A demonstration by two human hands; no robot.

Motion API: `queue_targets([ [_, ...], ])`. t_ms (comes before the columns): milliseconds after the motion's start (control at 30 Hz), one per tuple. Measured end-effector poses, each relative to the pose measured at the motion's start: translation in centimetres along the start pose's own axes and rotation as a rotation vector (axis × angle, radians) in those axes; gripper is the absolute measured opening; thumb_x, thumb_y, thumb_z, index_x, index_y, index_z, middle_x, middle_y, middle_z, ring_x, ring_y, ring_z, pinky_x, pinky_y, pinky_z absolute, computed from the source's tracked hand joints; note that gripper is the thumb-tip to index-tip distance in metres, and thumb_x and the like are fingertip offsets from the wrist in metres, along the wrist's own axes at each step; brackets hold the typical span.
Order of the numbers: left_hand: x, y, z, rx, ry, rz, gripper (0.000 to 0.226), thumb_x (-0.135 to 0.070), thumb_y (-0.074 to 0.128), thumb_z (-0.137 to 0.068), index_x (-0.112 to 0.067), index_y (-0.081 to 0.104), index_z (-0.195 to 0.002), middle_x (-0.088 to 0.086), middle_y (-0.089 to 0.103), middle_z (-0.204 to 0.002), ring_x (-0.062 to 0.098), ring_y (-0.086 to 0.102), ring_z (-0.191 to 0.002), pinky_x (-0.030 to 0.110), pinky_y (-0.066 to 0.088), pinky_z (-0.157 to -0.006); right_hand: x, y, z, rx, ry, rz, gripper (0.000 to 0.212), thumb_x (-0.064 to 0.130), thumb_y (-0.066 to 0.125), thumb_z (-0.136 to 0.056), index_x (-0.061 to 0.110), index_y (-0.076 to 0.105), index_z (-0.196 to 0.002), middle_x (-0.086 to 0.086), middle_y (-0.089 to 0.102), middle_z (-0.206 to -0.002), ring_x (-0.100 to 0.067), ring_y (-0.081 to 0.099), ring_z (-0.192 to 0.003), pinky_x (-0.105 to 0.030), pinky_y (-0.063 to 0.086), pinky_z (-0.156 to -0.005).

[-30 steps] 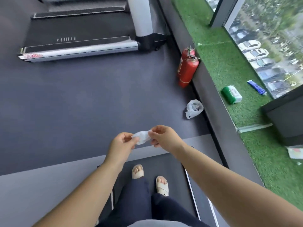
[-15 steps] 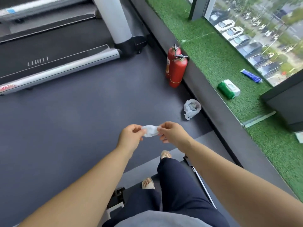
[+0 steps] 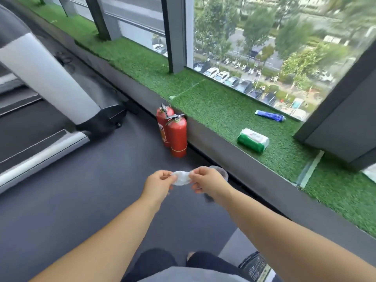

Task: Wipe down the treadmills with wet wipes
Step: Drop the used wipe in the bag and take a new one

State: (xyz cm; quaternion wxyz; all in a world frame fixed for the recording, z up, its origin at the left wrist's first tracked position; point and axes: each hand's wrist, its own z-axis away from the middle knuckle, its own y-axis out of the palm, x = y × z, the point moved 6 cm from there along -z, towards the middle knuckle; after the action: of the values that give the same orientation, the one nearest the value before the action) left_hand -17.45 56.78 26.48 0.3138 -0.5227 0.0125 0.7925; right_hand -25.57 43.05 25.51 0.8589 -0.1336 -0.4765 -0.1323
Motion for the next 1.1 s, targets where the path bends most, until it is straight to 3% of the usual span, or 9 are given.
queue_targets([
  [133,-2.5,4.3,-7.1,0.143,0.003,-0.077,0.003,-0.017,0.059,-0.091,-0.016,0.063,-0.091,-0.001,0.063,-0.085,0.013,0.056,-0.073,0.026,0.046,-0.066,-0.7,-3.9,-4.7,-0.119,0.105,-0.197,0.012,0.015,0.054,-0.095,0.015,0.060,-0.085,0.002,0.061,-0.071,-0.012,0.052,-0.059,-0.023,0.045,-0.061],
  [233,-4.7,7.2,-12.1,0.258,0.004,-0.166,0.007,-0.017,0.060,-0.089,-0.014,0.064,-0.094,0.002,0.066,-0.086,0.012,0.057,-0.072,0.026,0.046,-0.066,-0.9,-6.7,-7.8,-0.203,0.190,-0.306,0.012,0.012,0.052,-0.095,0.012,0.060,-0.086,-0.004,0.057,-0.078,-0.014,0.047,-0.063,-0.023,0.041,-0.061],
  [367,-6.0,11.7,-19.8,0.413,0.019,-0.321,0.003,-0.015,0.062,-0.086,-0.017,0.064,-0.085,-0.002,0.065,-0.078,0.012,0.056,-0.069,0.022,0.042,-0.058,-2.7,-9.6,-12.9,-0.375,0.294,-0.394,0.013,0.010,0.052,-0.094,0.012,0.058,-0.083,-0.005,0.054,-0.074,-0.014,0.044,-0.059,-0.022,0.040,-0.058],
  [467,-5.3,15.3,-24.7,0.532,0.006,-0.428,0.007,-0.013,0.063,-0.084,-0.019,0.062,-0.080,-0.005,0.063,-0.078,0.014,0.057,-0.073,0.023,0.041,-0.061,-5.8,-10.5,-16.6,-0.465,0.389,-0.527,0.011,0.011,0.052,-0.095,0.011,0.056,-0.085,-0.004,0.052,-0.073,-0.013,0.043,-0.056,-0.024,0.042,-0.059],
  [700,1.7,25.0,-37.0,0.606,-0.063,-0.642,0.009,-0.016,0.059,-0.087,-0.018,0.065,-0.092,0.000,0.065,-0.090,0.019,0.060,-0.083,0.027,0.043,-0.065,-15.2,-14.2,-28.1,-0.599,0.527,-0.616,0.014,0.008,0.049,-0.096,0.011,0.057,-0.085,-0.003,0.055,-0.073,-0.012,0.046,-0.056,-0.019,0.044,-0.049],
  [900,13.1,33.3,-46.5,0.595,-0.166,-0.670,0.012,-0.014,0.058,-0.088,-0.022,0.059,-0.080,0.003,0.063,-0.086,0.023,0.060,-0.082,0.027,0.044,-0.066,-26.9,-16.6,-38.2,-0.641,0.615,-0.549,0.014,0.010,0.050,-0.095,0.014,0.059,-0.085,-0.003,0.059,-0.078,-0.012,0.048,-0.059,-0.021,0.044,-0.050],
  [967,16.5,35.1,-48.5,0.605,-0.221,-0.686,0.021,-0.012,0.053,-0.090,-0.025,0.053,-0.073,0.003,0.060,-0.086,0.025,0.055,-0.079,0.028,0.043,-0.070,-29.7,-16.5,-40.2,-0.605,0.658,-0.560,0.013,0.010,0.047,-0.096,0.011,0.060,-0.099,-0.004,0.059,-0.082,-0.012,0.047,-0.059,-0.020,0.043,-0.050],
  [1033,18.9,36.7,-49.9,0.650,-0.262,-0.737,0.033,-0.009,0.045,-0.092,-0.028,0.040,-0.065,0.004,0.052,-0.082,0.021,0.046,-0.080,0.028,0.037,-0.072,-31.6,-16.6,-41.4,-0.556,0.681,-0.566,0.033,0.010,0.047,-0.096,0.012,0.049,-0.128,-0.007,0.060,-0.096,-0.016,0.053,-0.065,-0.021,0.044,-0.052],
  [1100,19.8,37.7,-50.7,0.668,-0.295,-0.805,0.037,-0.011,0.041,-0.096,-0.027,0.033,-0.064,0.000,0.044,-0.075,0.023,0.044,-0.085,0.027,0.036,-0.074,-32.6,-16.9,-41.8,-0.522,0.688,-0.538,0.050,0.010,0.048,-0.095,0.020,0.035,-0.142,-0.007,0.059,-0.106,-0.023,0.063,-0.082,-0.023,0.048,-0.058],
])
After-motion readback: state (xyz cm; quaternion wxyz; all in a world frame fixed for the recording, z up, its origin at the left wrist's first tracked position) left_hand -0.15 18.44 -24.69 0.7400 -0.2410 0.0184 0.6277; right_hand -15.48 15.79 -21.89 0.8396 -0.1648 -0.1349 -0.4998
